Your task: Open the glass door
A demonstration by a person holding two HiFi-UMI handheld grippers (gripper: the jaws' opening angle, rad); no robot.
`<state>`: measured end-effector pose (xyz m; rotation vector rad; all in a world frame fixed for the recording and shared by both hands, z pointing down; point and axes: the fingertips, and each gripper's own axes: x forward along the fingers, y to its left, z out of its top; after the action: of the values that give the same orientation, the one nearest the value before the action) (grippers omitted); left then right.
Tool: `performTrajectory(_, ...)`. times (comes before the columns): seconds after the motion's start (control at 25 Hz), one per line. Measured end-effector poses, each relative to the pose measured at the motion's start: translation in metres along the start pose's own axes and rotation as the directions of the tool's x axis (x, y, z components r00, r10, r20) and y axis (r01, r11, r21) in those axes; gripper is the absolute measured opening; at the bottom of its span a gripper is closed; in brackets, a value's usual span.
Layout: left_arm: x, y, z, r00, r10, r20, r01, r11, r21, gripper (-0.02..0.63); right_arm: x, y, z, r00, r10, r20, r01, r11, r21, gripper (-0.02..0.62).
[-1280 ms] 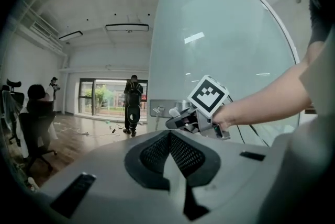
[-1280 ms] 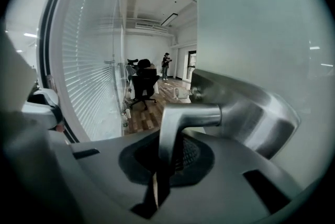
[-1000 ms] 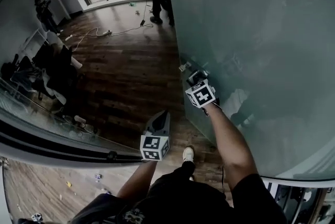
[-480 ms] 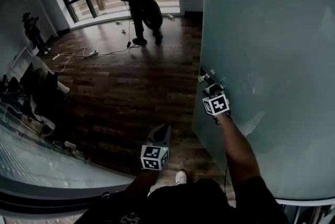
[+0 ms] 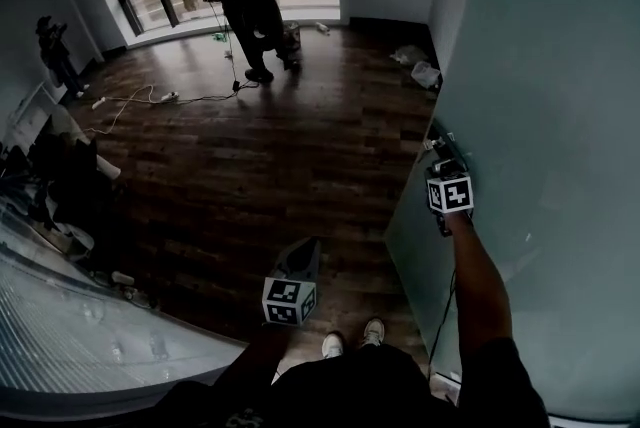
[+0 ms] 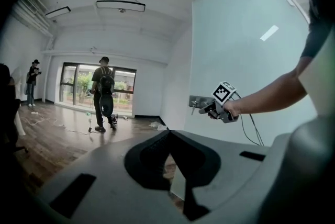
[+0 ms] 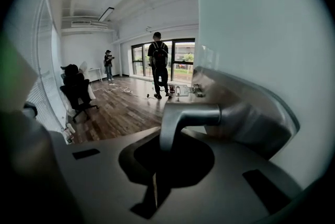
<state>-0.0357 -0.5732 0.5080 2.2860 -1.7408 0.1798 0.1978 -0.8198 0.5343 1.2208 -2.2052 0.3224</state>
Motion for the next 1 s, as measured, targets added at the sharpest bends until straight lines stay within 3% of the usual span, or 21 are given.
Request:
performTrajectory(0.6,0.066,-0.037,0.002,0.997,-0.061,-0.05,0.06,0.998,-0.025,0.006,-0.002,-0.182,-0.009,0.979,-0.172,-0.107,0.183,0.977,0.111,0.015)
performTrajectory(0.84,0.069,-0.046,-0.007,0.995,-0.071,-0.076,0.069,0.997,-0.029,0.006,-0.009,-0.213,-0.021,0.97,-0.2,-0.139,0.22,0.965,0.142,0.015)
performTrajectory(1.0,0.081,-0.051,-0.004,0.995,-0.082,-0.059,0.08,0.996,-0.038,0.006,-0.011,-0.222,-0.02,0.958,-0.194,-0.212,0.226,0.965,0.135,0.015)
